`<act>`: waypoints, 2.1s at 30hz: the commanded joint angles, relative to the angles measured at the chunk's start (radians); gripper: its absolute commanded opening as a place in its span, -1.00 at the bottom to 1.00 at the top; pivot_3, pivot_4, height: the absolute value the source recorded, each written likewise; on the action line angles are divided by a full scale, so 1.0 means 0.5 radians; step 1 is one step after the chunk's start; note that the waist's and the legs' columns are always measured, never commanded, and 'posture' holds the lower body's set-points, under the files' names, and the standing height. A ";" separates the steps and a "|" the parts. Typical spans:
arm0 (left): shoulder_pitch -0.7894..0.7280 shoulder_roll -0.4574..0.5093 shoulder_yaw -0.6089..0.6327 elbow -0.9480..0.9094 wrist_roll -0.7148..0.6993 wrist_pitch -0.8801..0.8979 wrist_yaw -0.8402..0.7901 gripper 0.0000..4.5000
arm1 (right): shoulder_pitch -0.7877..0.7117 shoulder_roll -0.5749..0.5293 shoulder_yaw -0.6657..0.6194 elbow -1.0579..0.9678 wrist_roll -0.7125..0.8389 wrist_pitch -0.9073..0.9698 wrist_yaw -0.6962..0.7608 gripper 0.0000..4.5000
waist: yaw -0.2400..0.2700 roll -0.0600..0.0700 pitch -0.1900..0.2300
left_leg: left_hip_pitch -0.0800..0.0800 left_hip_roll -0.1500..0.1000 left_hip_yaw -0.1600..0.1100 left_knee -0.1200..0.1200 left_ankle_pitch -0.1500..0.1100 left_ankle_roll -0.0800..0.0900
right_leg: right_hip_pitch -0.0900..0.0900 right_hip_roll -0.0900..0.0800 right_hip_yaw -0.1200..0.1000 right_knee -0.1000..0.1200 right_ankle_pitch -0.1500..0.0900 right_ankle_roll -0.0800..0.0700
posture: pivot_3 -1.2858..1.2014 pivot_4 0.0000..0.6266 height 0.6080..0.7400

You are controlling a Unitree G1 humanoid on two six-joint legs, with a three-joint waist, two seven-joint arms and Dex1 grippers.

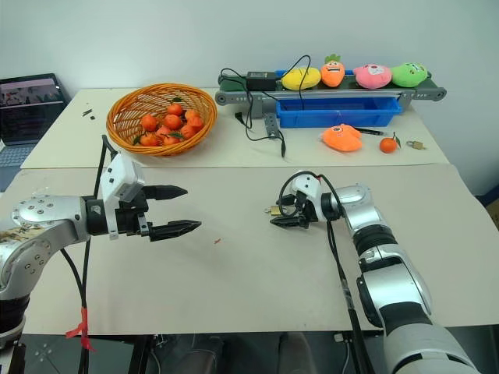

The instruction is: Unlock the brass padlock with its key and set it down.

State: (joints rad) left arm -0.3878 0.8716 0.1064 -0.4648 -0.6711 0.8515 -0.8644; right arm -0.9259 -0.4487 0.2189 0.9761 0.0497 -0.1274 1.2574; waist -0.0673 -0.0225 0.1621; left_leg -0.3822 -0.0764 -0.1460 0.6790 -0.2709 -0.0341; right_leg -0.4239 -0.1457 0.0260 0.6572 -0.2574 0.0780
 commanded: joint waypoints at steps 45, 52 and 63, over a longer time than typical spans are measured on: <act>-0.318 -0.768 0.235 0.438 -1.220 0.940 0.985 1.00 | 0.641 -0.406 -0.210 -2.622 0.433 1.158 -0.363 -0.59 | 0.054 -0.001 0.000 | 0.008 -0.001 0.009 0.003 -0.002 0.003 | -0.003 0.000 0.019 0.007 0.000 0.000 | 0.03 -0.52 1.00; -0.321 -0.790 0.211 0.437 -1.239 0.914 1.025 1.00 | 0.610 -0.414 -0.229 -2.653 0.502 1.222 -0.402 -0.59 | 0.055 -0.001 0.000 | 0.011 -0.001 0.020 0.002 -0.003 0.005 | -0.003 0.000 0.023 0.007 0.000 0.000 | 0.03 -0.52 1.00; -0.371 -0.856 0.232 0.458 -1.289 0.848 1.092 0.68 | 0.590 -0.447 -0.234 -2.662 0.552 1.252 -0.434 -0.59 | 0.062 -0.001 0.000 | 0.010 0.000 0.023 0.002 -0.004 0.006 | -0.003 0.000 0.024 0.005 0.000 0.000 | 0.03 -0.52 1.00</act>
State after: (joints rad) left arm -0.5503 0.4468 0.2097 -0.2222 -1.2892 1.2907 -0.3255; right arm -0.6071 -0.6615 0.1408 -0.3141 0.2993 0.4928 1.0532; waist -0.0363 -0.0230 0.1623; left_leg -0.3770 -0.0766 -0.1347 0.6802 -0.2728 -0.0308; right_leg -0.4254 -0.1455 0.0383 0.6593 -0.2573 0.0782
